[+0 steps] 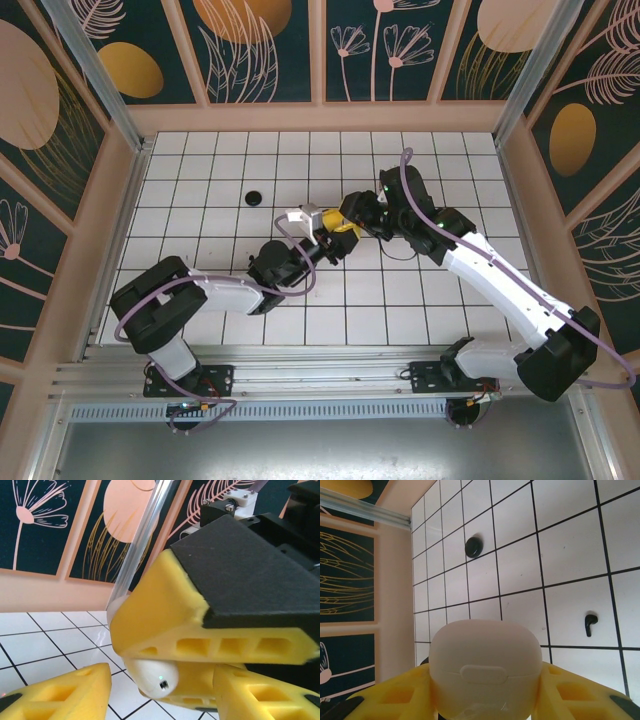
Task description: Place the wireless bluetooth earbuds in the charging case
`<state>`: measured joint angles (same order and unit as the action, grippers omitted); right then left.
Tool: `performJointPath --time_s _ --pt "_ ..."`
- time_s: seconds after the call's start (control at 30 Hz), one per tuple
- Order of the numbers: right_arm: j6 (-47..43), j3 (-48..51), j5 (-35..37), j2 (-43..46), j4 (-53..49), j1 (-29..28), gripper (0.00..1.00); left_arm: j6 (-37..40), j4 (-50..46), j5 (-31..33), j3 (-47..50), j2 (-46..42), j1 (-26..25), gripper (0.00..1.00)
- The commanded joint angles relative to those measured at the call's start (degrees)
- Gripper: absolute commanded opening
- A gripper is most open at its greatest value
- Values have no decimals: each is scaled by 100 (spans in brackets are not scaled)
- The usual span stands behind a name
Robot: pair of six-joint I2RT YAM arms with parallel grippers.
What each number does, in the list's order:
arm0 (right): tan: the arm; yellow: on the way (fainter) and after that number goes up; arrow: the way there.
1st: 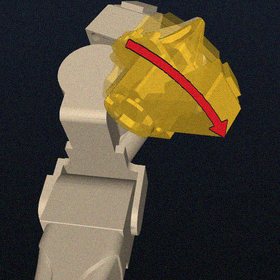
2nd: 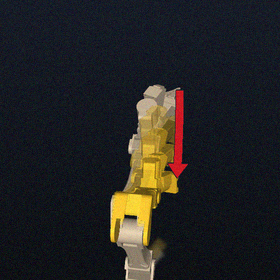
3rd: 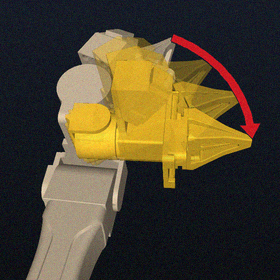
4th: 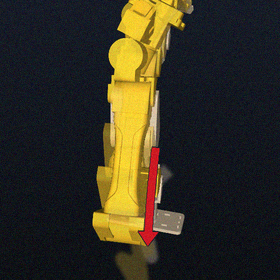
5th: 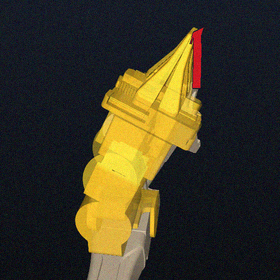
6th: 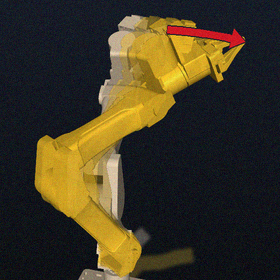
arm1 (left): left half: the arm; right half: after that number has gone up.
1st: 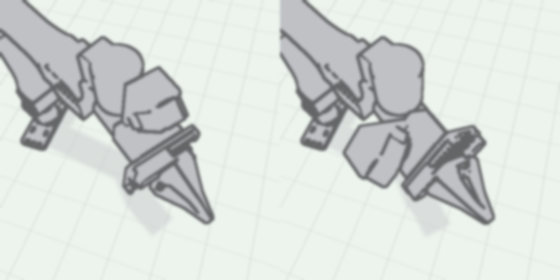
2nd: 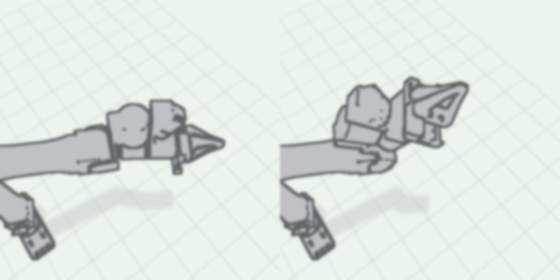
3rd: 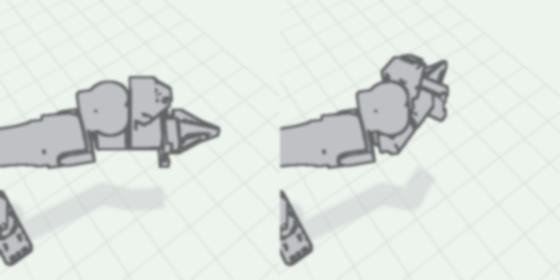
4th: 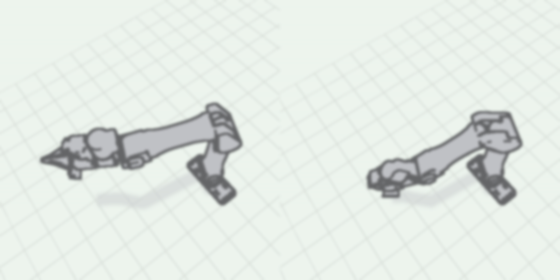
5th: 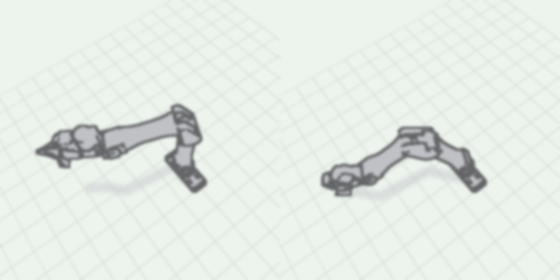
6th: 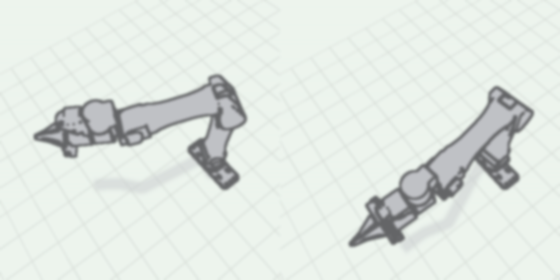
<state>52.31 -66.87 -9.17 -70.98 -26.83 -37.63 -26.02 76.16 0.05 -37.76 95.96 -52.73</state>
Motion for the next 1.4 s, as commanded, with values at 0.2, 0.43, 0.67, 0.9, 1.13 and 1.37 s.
performJointPath --time_s 0.2,0.43,0.67,0.9,1.13,1.37 --pt "106 0 -225 145 152 -69 34 -250 325 -194 -245 191 139 45" --pt "112 40 -244 163 200 -68 36 -512 472 -300 -257 186 258 28" --pt "-172 -53 -166 253 295 -48 56 -952 670 -468 -84 133 442 20" --pt "-808 -18 49 952 898 224 61 -1675 634 -1167 188 -418 879 16" --pt "-804 873 -1602 1440 2964 887 61 -2148 351 -2123 143 -1105 1085 16" --pt "-578 1207 -2690 1177 4288 918 59 -2564 319 -2576 -60 -1420 1095 15"
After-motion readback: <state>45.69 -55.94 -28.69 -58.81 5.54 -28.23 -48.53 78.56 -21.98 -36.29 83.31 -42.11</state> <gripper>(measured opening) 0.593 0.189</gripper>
